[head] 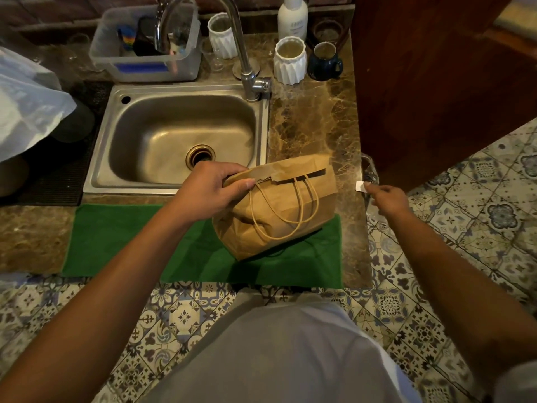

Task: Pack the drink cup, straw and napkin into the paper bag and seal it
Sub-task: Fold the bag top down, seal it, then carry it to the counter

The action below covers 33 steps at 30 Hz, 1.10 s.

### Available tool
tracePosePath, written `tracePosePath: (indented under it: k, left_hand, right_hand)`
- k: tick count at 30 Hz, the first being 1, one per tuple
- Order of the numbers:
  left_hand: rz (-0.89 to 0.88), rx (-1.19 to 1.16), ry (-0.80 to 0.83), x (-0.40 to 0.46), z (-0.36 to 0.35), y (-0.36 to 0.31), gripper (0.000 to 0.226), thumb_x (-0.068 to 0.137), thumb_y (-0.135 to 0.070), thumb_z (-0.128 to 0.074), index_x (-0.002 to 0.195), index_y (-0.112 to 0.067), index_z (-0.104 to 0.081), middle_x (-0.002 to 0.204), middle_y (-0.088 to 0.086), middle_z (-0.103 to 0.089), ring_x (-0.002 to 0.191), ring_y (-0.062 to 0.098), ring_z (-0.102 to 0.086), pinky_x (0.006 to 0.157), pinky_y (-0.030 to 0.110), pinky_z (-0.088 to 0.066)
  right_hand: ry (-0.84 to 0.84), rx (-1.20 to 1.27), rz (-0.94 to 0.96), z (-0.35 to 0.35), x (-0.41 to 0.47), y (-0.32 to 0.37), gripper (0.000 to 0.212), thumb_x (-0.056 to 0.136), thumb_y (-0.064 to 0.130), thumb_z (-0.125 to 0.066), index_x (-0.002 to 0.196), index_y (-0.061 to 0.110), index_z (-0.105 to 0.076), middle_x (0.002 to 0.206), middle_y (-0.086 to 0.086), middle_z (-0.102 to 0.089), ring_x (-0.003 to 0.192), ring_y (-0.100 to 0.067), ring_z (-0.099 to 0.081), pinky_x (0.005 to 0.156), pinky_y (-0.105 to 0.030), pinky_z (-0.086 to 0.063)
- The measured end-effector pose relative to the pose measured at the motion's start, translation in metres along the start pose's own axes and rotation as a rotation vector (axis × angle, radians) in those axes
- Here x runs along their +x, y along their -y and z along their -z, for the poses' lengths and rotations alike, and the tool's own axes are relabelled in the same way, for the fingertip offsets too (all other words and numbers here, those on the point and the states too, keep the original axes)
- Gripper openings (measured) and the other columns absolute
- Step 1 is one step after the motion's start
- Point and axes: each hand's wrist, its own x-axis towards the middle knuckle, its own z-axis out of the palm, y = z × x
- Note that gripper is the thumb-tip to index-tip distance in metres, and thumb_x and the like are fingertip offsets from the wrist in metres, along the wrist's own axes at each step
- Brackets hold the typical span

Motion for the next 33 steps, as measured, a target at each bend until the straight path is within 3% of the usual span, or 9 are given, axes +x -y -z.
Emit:
tracePosePath:
  k: [6,12,18,24,27,29,33]
  left_hand:
    - [0.03,-0.023,-0.012,-0.004,-0.002,0.002,0.016,0.097,-0.033,-0.065,0.098,-0.022,-0.077,0.074,-0.01,-0.07,0.067,0.004,-0.061,0.06,0.032,-0.047]
    - [0.051,-0.021,-0.02,-0.003,-0.002,0.002,0.016,0.096,-0.033,-0.066,0.102,-0.024,-0.077,0.078,-0.011,-0.072,0.069,0.001,-0.062,0.061,0.03,-0.048]
    - [0.071,-0.031,-0.033,-0.005,-0.002,0.003,0.017,0.096,-0.034,-0.066,0.102,-0.023,-0.078,0.081,-0.007,-0.074,0.075,0.009,-0.066,0.065,0.034,-0.051]
    - [0.087,-0.055,-0.119,-0.01,-0.004,0.0,0.016,0.096,-0.034,-0.065,0.095,-0.023,-0.077,0.075,-0.006,-0.071,0.072,0.014,-0.064,0.062,0.038,-0.05]
    - [0.096,-0.05,-0.253,-0.014,-0.005,-0.01,0.014,0.096,-0.031,-0.066,0.102,-0.024,-0.076,0.082,-0.016,-0.069,0.078,0.006,-0.064,0.064,0.027,-0.047]
    - [0.132,-0.076,-0.312,-0.017,-0.008,-0.012,0.016,0.096,-0.032,-0.066,0.104,-0.023,-0.076,0.083,-0.018,-0.069,0.078,0.004,-0.063,0.063,0.023,-0.045]
    - [0.206,-0.16,-0.417,-0.021,-0.02,-0.014,0.019,0.095,-0.032,-0.066,0.108,-0.023,-0.077,0.087,-0.01,-0.073,0.081,0.01,-0.068,0.068,0.027,-0.052]
  right_hand:
    - [-0.051,-0.023,0.028,-0.005,0.01,0.002,0.03,0.089,0.039,-0.073,0.096,0.01,-0.077,0.099,-0.015,-0.075,0.097,-0.031,-0.07,0.085,-0.038,-0.05]
    - [-0.122,-0.126,0.077,-0.005,0.01,0.012,0.018,0.089,0.029,-0.073,0.094,0.013,-0.079,0.095,-0.012,-0.076,0.092,-0.03,-0.07,0.083,-0.043,-0.057]
    - [-0.218,-0.236,0.218,0.001,0.006,0.035,0.014,0.097,0.028,-0.062,0.091,0.017,-0.068,0.093,-0.01,-0.072,0.077,-0.021,-0.063,0.069,-0.031,-0.047]
    - [-0.101,0.099,0.312,0.014,-0.021,0.081,0.016,0.089,0.027,-0.075,0.102,0.018,-0.075,0.1,-0.005,-0.075,0.094,-0.023,-0.072,0.083,-0.036,-0.059]
    - [0.034,0.424,0.342,0.009,-0.069,0.114,0.025,0.089,0.016,-0.075,0.112,0.007,-0.072,0.091,-0.007,-0.077,0.081,-0.015,-0.075,0.069,-0.025,-0.059]
    - [0.139,0.582,0.364,0.005,-0.107,0.132,0.021,0.088,0.012,-0.075,0.108,0.007,-0.07,0.086,-0.007,-0.078,0.075,-0.012,-0.074,0.066,-0.025,-0.057]
    - [0.403,0.577,0.354,-0.015,-0.173,0.142,0.011,0.09,0.013,-0.073,0.1,0.012,-0.068,0.086,-0.007,-0.078,0.076,-0.016,-0.072,0.06,-0.025,-0.053]
